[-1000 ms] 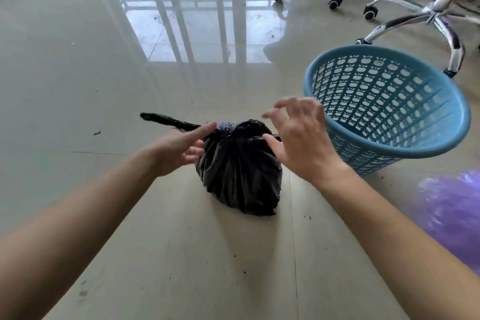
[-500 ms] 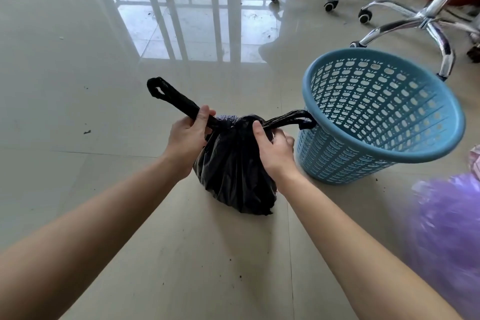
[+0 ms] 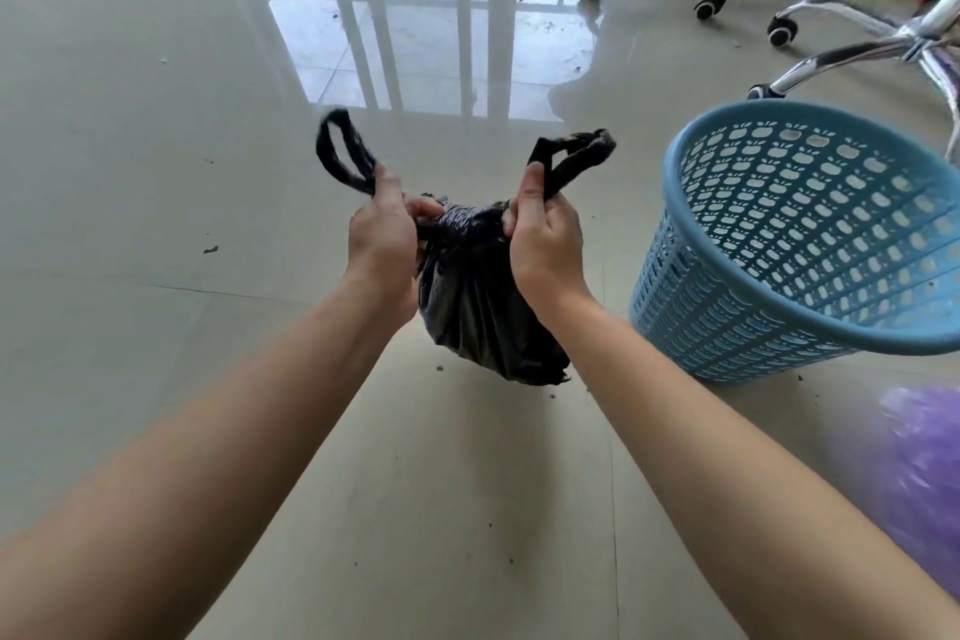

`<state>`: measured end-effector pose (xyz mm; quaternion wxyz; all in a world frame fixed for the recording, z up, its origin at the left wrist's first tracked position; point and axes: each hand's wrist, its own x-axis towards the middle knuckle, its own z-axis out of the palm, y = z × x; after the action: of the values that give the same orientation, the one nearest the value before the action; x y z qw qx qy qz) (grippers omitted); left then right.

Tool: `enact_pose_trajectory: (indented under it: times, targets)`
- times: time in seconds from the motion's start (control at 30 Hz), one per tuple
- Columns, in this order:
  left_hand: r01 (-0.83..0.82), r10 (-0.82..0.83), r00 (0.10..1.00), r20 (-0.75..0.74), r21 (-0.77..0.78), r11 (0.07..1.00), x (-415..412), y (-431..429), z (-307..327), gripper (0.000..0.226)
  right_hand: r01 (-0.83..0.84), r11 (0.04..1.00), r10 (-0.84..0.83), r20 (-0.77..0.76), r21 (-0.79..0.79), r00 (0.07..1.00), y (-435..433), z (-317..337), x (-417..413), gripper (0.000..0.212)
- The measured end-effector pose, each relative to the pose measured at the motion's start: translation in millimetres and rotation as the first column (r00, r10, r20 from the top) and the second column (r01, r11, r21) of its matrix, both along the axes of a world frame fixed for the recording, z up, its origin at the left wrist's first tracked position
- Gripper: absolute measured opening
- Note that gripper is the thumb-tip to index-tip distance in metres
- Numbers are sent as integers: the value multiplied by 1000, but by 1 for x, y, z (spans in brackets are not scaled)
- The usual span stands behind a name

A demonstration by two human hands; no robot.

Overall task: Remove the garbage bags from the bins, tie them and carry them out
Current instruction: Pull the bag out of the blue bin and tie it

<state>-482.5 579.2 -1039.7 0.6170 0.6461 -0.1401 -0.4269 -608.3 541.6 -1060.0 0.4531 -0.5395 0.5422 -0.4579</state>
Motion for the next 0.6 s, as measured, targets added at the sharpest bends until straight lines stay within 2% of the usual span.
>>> enact_pose_trajectory:
  times: [0.03,0.1,0.13,0.27,0.33,0.4,0.47,0.5,0.53,0.6]
  targets:
    - [-58,60,998,-20,89,994,9,2,-12,49,-1,999,6,-106,50,994,-5,-10,-4,53]
    - [-206,208,978,15,234,950,24,9,-40,38,111,979,-52,-311,173,949,-10,-33,-14,53]
    - [-237,236,971,36,262,936,29,10,-51,36,178,961,-96,-350,212,932,-9,-44,-17,55]
    - [-225,215,974,72,231,947,32,0,-55,40,287,914,-202,-293,286,935,-6,-59,-4,57]
    - [-194,186,981,60,161,968,30,-2,-53,45,296,917,-264,-150,267,953,-13,-51,-2,52]
    - [-131,133,991,-28,64,989,29,-2,-54,49,259,922,-314,163,288,935,-23,-37,0,43]
    - [-87,82,983,-163,-23,996,28,-5,-51,49,166,938,-301,475,305,827,-28,-23,7,34]
    - [-86,68,970,-235,-69,994,30,-9,-48,50,125,944,-286,566,305,773,-28,-18,12,33]
    - [-100,64,956,-285,-115,988,31,-14,-46,50,105,950,-263,576,293,774,-28,-15,18,33]
    - [-102,55,963,-263,-169,980,32,-24,-48,51,81,977,-161,432,198,888,-31,-25,26,37]
